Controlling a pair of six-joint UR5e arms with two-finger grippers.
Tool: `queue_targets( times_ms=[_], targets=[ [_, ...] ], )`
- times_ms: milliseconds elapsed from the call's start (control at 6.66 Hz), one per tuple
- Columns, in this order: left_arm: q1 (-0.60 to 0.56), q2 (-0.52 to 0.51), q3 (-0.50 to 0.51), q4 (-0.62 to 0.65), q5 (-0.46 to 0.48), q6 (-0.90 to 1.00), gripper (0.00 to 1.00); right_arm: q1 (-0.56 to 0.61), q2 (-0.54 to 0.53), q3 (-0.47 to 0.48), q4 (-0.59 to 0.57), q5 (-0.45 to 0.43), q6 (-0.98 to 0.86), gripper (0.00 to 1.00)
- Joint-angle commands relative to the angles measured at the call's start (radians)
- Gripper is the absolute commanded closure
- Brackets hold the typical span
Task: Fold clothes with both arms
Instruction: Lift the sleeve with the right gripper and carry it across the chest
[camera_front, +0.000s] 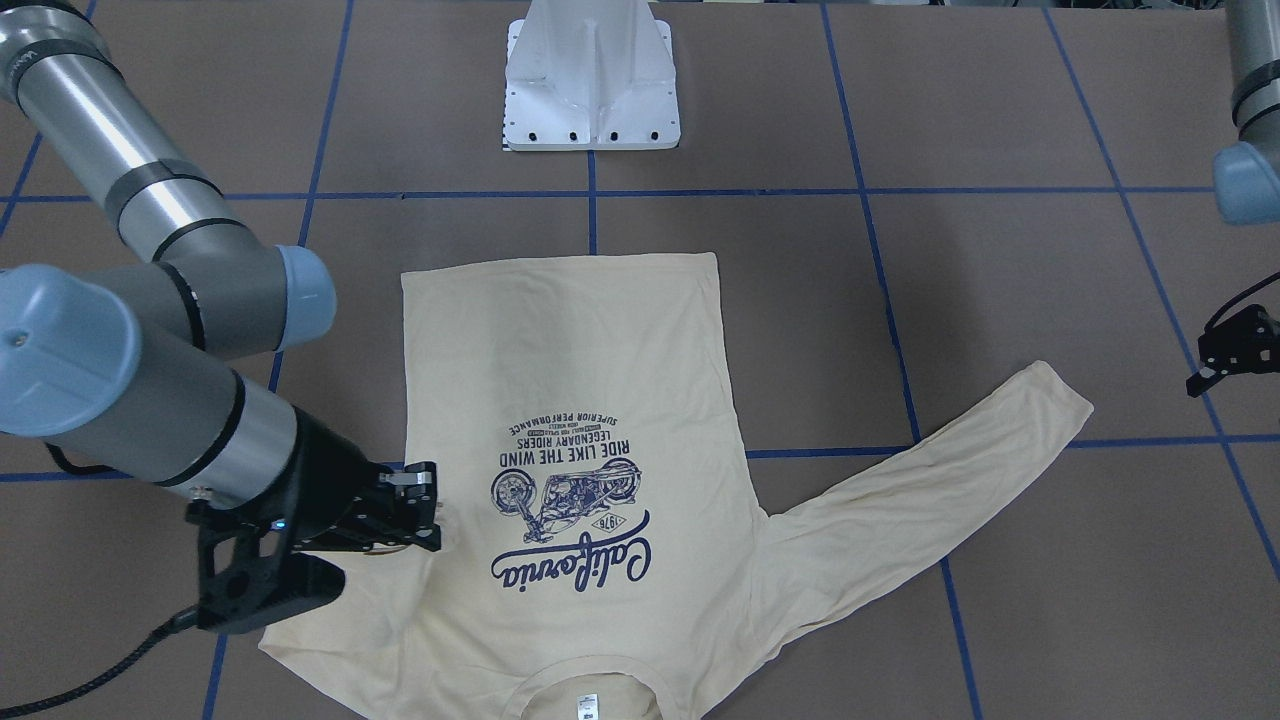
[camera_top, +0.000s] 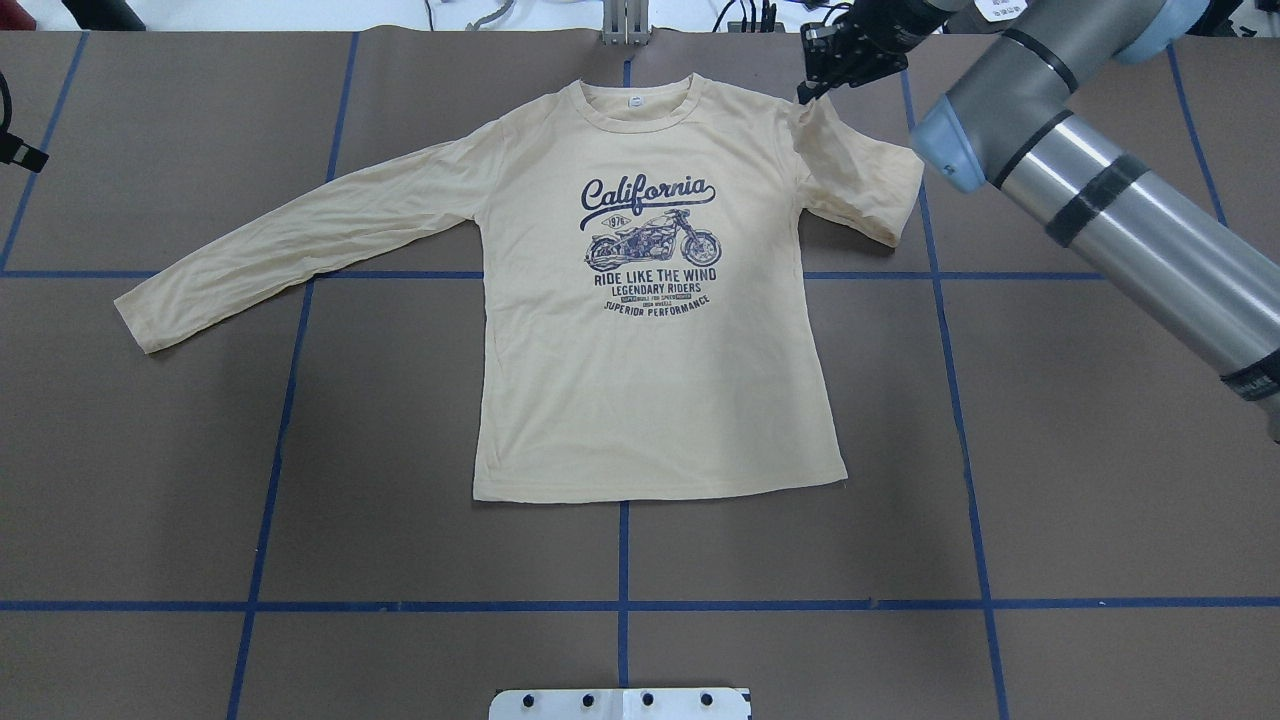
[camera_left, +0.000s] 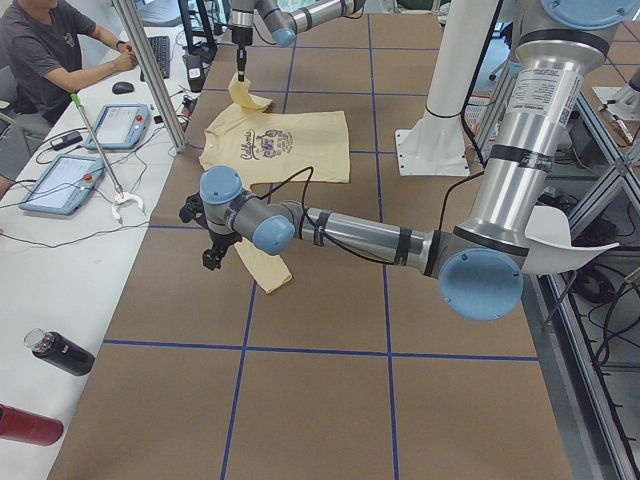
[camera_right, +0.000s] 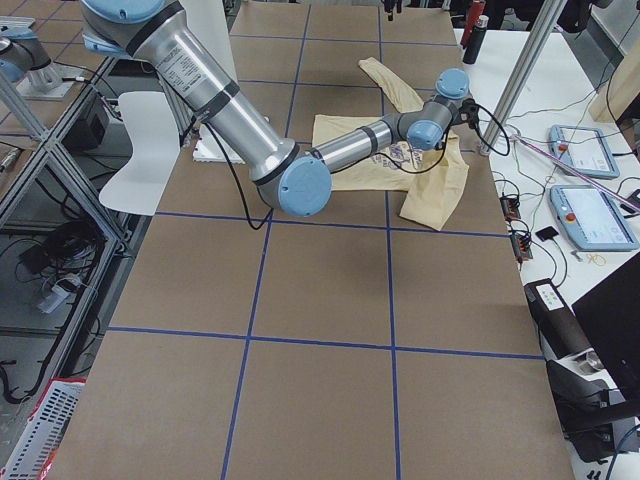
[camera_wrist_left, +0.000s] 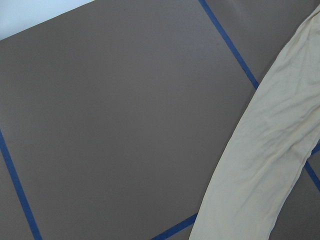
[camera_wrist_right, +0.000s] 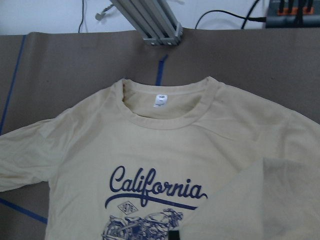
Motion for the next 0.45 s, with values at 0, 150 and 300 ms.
queue_targets(
  times_ms=[0, 150, 300],
  targets=[
    [0.0, -0.002, 0.012, 0.0, -0.001, 0.0, 0.01, -0.095, 0.166, -0.08, -0.01, -0.163, 0.028, 1.0],
    [0.0, -0.002, 0.016, 0.0, -0.001, 0.0, 0.01, -0.129, 0.202, -0.105, -0.01, -0.231, 0.028, 1.0],
    [0.0, -0.009, 0.027, 0.0, -0.001, 0.0, 0.01, -0.157, 0.243, -0.156, -0.01, -0.278, 0.028, 1.0]
  ],
)
